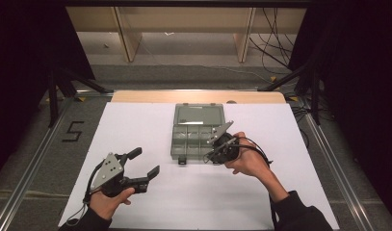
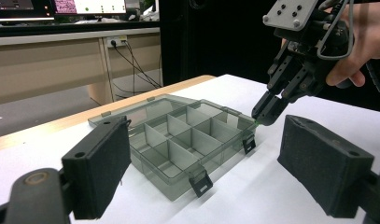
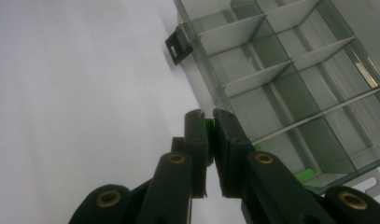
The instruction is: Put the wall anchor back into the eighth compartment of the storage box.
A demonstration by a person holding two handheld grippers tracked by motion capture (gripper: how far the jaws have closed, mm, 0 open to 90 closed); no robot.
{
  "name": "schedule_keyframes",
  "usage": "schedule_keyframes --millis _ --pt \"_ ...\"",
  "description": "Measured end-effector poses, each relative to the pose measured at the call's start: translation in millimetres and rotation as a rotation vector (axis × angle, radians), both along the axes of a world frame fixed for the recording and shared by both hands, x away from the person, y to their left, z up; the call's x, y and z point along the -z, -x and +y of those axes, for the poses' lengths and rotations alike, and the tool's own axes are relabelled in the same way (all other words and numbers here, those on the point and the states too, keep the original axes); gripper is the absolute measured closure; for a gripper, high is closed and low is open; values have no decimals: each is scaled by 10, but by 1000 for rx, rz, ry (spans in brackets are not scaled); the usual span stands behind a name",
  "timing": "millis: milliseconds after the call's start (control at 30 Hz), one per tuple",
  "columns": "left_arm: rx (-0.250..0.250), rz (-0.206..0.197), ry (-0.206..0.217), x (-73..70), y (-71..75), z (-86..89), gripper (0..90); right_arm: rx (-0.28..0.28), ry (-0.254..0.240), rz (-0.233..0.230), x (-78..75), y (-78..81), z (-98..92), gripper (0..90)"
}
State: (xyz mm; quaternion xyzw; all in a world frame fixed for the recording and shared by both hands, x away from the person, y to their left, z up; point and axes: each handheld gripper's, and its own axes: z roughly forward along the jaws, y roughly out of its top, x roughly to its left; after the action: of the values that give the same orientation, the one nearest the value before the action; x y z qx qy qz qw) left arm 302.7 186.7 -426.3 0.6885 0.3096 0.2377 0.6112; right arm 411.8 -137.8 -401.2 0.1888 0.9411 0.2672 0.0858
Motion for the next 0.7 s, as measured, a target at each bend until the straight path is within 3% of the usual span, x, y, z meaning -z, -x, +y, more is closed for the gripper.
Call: schedule_keyframes --millis 433,700 --pt "1 0 -3 2 -1 -2 159 68 -29 -32 -24 -100 -138 846" --pt "-1 2 -1 5 -3 -5 159 110 -20 -50 0 -186 -207 846"
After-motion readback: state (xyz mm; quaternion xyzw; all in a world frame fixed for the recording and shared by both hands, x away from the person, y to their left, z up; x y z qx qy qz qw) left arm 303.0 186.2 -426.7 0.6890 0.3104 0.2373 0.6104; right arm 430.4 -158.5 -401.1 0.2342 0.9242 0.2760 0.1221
